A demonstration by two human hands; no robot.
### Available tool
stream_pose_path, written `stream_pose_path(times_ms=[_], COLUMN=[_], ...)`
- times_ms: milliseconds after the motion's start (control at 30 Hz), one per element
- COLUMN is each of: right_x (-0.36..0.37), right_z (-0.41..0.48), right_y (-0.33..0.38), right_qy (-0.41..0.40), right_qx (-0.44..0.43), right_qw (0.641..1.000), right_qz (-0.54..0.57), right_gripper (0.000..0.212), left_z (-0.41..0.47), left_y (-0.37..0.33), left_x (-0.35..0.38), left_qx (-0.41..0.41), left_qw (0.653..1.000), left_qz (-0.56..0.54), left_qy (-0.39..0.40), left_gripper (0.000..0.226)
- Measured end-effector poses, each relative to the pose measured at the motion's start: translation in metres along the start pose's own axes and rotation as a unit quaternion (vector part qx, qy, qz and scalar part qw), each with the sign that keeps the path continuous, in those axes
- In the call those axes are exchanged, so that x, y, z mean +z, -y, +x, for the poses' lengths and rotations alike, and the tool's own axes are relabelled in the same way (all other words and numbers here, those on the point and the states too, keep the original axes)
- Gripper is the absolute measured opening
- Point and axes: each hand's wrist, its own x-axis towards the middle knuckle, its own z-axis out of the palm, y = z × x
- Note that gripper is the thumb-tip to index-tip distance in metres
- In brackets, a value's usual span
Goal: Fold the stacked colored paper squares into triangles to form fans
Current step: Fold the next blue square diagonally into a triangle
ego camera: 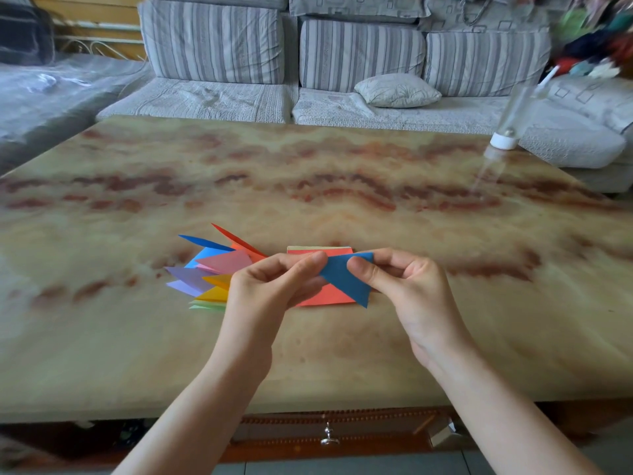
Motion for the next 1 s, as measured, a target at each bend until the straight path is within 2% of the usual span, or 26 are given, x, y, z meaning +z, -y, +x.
stream_pose_path(times_ms=[167,333,433,533,600,700,800,1000], right_x=[-0.0014,-0.0029,-0.0048,-0.0071,-0.0073,-0.0068,-0.0081,-0.0088], right_z=[0.0008,0.0015,0.0016,0.0015,0.0006,0.0005,0.0013,0.0021], right_y=[0.0000,0.0000,0.0000,-0.0009,-0.0012,-0.0008,-0.0002,-0.0006], right_qy=[-0.004,0.002,-0.003,0.003,0.015,0.018,0.016,0.021], right_qx=[0.004,0.001,0.002,-0.004,-0.009,-0.009,-0.014,-0.029], right_qw=[1.000,1.000,0.999,0.997,0.996,0.997,0.998,0.997], right_qz=[-0.004,-0.020,-0.037,-0.073,-0.092,-0.077,-0.056,-0.066], right_gripper=[0.014,0.004,0.009,0.005,0.001,0.002,0.012,0.015], left_z=[-0.0001,-0.0033,-0.0007,0.0032,0.0046,0.0033,0.0030,0.0037], left_y=[-0.0008,0.0006,0.0012,0.0005,0.0016,0.0030,0.0030,0.0028], left_x=[-0.0001,0.0035,0.0015,-0.0034,-0.0049,-0.0036,-0.0028,-0.0034], left_qx=[-0.010,0.043,0.114,0.121,0.135,0.139,0.111,0.080], left_qw=[1.000,0.999,0.986,0.970,0.957,0.959,0.971,0.980], left_qz=[-0.005,0.019,0.121,0.209,0.255,0.245,0.212,0.180], left_qy=[0.004,-0.005,-0.009,0.030,0.028,0.013,0.018,0.033], left_gripper=[0.014,0.009,0.006,0.010,0.011,0.013,0.010,0.009])
